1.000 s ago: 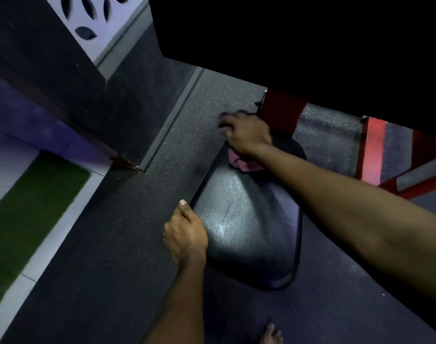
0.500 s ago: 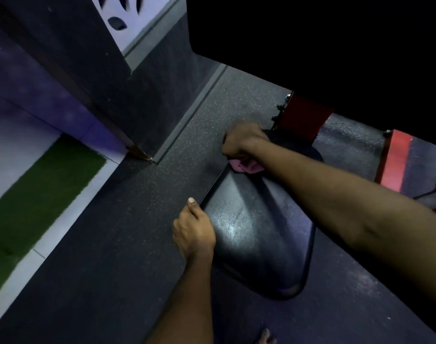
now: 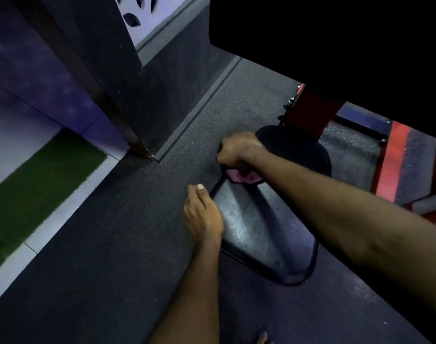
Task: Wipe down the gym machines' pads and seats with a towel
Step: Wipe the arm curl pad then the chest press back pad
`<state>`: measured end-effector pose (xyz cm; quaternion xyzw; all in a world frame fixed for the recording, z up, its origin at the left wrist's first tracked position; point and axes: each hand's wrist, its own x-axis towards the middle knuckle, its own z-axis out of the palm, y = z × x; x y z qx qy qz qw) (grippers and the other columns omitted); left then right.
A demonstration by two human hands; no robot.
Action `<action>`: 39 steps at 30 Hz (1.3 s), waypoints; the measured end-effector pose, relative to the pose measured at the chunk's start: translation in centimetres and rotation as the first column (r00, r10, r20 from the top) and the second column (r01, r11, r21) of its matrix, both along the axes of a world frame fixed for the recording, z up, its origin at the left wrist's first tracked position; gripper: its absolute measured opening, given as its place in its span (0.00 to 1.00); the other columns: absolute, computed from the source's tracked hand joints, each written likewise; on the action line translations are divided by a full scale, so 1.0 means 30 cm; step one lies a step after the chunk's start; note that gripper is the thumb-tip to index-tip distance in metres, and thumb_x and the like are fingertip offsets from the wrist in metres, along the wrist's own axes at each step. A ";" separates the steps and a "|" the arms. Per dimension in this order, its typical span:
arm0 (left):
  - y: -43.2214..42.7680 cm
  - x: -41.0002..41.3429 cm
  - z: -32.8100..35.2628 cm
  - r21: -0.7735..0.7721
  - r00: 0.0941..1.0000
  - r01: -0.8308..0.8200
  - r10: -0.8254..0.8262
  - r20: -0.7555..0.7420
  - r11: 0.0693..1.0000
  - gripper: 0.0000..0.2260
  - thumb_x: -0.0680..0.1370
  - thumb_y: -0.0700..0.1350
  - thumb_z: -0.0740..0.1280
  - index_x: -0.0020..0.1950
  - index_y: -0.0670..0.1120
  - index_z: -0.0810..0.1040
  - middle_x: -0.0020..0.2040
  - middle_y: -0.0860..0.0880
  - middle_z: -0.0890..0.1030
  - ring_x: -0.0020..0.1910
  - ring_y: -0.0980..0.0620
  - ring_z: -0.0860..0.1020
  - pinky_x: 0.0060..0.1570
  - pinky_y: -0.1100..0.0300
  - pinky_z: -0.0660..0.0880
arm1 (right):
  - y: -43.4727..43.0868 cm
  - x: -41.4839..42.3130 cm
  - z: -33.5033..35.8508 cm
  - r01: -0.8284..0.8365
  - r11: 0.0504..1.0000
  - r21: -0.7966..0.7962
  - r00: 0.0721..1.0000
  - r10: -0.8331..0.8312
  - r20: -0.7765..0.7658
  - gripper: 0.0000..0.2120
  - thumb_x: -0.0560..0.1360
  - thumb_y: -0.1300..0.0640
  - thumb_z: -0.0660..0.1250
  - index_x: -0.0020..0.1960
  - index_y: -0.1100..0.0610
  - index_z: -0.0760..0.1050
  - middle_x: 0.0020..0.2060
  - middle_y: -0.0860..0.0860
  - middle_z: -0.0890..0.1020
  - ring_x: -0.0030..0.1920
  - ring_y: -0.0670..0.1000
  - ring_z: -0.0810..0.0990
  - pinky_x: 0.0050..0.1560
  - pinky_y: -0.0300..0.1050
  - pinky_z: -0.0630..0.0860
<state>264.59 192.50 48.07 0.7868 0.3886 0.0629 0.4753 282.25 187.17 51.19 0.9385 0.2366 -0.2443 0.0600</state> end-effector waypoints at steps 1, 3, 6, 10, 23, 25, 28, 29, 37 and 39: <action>0.015 -0.015 -0.003 -0.045 0.998 0.008 -0.006 0.056 0.999 0.17 0.86 0.53 0.50 0.64 0.47 0.73 0.58 0.45 0.79 0.53 0.49 0.74 0.49 0.55 0.65 | 0.018 -0.062 0.007 -0.031 0.999 0.012 0.999 0.031 0.029 0.19 0.77 0.47 0.58 0.56 0.56 0.81 0.53 0.56 0.84 0.53 0.59 0.83 0.51 0.49 0.79; 0.069 -0.063 -0.001 -0.108 0.992 -0.003 0.017 0.125 0.994 0.17 0.86 0.54 0.49 0.62 0.48 0.72 0.57 0.48 0.79 0.50 0.52 0.73 0.48 0.55 0.67 | 0.053 -0.209 -0.005 -0.094 0.993 0.074 0.990 0.085 0.114 0.22 0.78 0.44 0.56 0.56 0.57 0.81 0.55 0.58 0.84 0.55 0.60 0.83 0.52 0.50 0.77; 0.183 -0.174 0.002 -0.089 0.989 -0.012 0.025 0.144 0.996 0.21 0.83 0.60 0.47 0.61 0.50 0.72 0.54 0.50 0.78 0.50 0.52 0.75 0.50 0.51 0.72 | 0.088 -0.380 -0.014 -0.223 0.963 0.153 0.969 0.202 0.145 0.26 0.76 0.42 0.50 0.51 0.53 0.83 0.50 0.57 0.84 0.53 0.58 0.81 0.53 0.51 0.74; 0.329 -0.257 0.018 -0.056 0.985 0.121 -0.113 0.128 0.991 0.20 0.82 0.61 0.47 0.56 0.53 0.74 0.49 0.54 0.78 0.52 0.48 0.77 0.55 0.46 0.75 | 0.131 -0.329 0.019 -0.022 0.999 0.044 0.998 0.019 0.058 0.19 0.77 0.43 0.54 0.49 0.53 0.80 0.52 0.57 0.83 0.57 0.58 0.80 0.66 0.58 0.66; 0.441 -0.291 0.068 -0.061 0.937 0.338 -0.330 0.113 0.939 0.25 0.78 0.66 0.45 0.56 0.54 0.75 0.47 0.57 0.78 0.53 0.46 0.78 0.58 0.40 0.74 | 0.113 -0.715 -0.017 -0.041 0.994 0.100 0.979 0.020 0.205 0.24 0.78 0.41 0.63 0.73 0.44 0.70 0.79 0.51 0.60 0.77 0.63 0.57 0.71 0.75 0.59; 0.453 -0.290 0.052 -0.061 0.935 0.346 -0.339 0.110 0.936 0.26 0.77 0.67 0.45 0.56 0.54 0.75 0.47 0.57 0.78 0.53 0.46 0.78 0.58 0.41 0.75 | 0.195 -0.624 -0.010 0.120 0.991 0.056 0.976 -0.128 0.177 0.27 0.79 0.42 0.63 0.75 0.47 0.68 0.79 0.53 0.60 0.78 0.64 0.56 0.72 0.75 0.57; 0.444 -0.302 0.027 -0.059 0.931 0.360 -0.354 0.091 0.931 0.21 0.84 0.61 0.47 0.57 0.52 0.75 0.50 0.52 0.79 0.53 0.47 0.78 0.57 0.42 0.76 | 0.269 -0.596 -0.015 0.205 0.977 -0.063 0.964 -0.190 0.187 0.26 0.80 0.46 0.63 0.77 0.50 0.67 0.79 0.55 0.60 0.79 0.66 0.52 0.73 0.74 0.56; 0.444 -0.300 0.029 -0.055 0.928 0.368 -0.363 0.077 0.928 0.20 0.85 0.59 0.48 0.58 0.51 0.76 0.51 0.50 0.79 0.53 0.47 0.78 0.57 0.42 0.76 | 0.261 -0.625 -0.032 0.166 0.985 -0.044 0.963 -0.153 0.224 0.26 0.80 0.48 0.63 0.77 0.50 0.67 0.80 0.55 0.59 0.79 0.67 0.51 0.73 0.73 0.57; 0.432 -0.286 0.030 -0.047 0.887 0.462 -0.460 0.050 0.886 0.21 0.86 0.57 0.48 0.61 0.49 0.76 0.53 0.50 0.79 0.53 0.50 0.77 0.57 0.47 0.76 | -0.003 -0.945 -0.158 -0.016 0.971 0.241 0.879 -0.101 0.466 0.35 0.73 0.59 0.71 0.78 0.45 0.68 0.81 0.54 0.59 0.77 0.69 0.61 0.68 0.70 0.69; 0.433 -0.279 0.037 -0.049 0.879 0.476 -0.472 0.065 0.878 0.20 0.86 0.56 0.48 0.61 0.49 0.76 0.54 0.49 0.79 0.54 0.50 0.77 0.57 0.47 0.76 | 0.054 -0.904 -0.129 0.062 0.971 0.231 0.894 -0.156 0.420 0.35 0.74 0.57 0.66 0.80 0.43 0.62 0.83 0.54 0.53 0.79 0.70 0.54 0.72 0.73 0.61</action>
